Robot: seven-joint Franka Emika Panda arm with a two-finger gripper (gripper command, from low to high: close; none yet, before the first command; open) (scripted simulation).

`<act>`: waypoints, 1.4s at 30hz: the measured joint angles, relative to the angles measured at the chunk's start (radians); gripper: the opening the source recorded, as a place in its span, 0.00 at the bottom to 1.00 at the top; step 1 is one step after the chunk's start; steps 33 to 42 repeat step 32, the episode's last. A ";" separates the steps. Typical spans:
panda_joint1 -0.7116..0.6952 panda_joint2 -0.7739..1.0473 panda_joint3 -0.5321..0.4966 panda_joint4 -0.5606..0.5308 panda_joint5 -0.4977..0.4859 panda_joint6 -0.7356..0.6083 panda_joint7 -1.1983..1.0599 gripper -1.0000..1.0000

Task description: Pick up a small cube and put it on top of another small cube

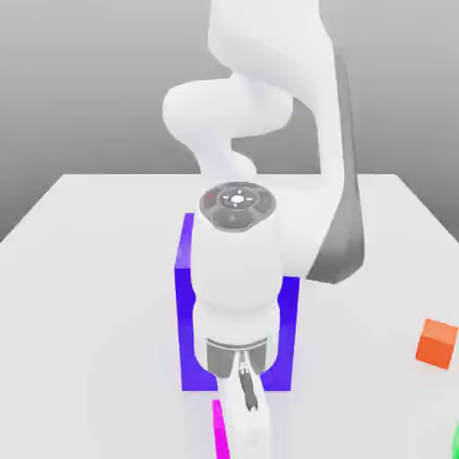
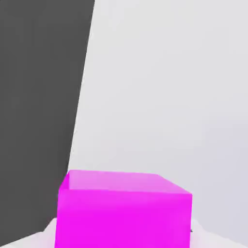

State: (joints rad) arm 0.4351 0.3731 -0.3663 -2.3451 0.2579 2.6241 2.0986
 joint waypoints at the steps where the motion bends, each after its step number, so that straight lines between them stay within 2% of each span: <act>1: 0.012 0.008 -0.001 0.007 -0.003 -0.016 0.025 0.00; 17: 0.229 0.075 0.066 0.157 -0.075 -0.187 0.307 0.00; 25: 0.349 0.018 0.122 0.244 -0.116 -0.173 0.385 0.00; 28: 0.349 0.087 0.149 0.260 -0.093 -0.095 0.374 0.00; 29: 0.342 0.120 0.159 0.263 -0.081 -0.064 0.366 1.00; 42: 0.342 0.120 0.159 0.263 -0.081 -0.064 0.366 1.00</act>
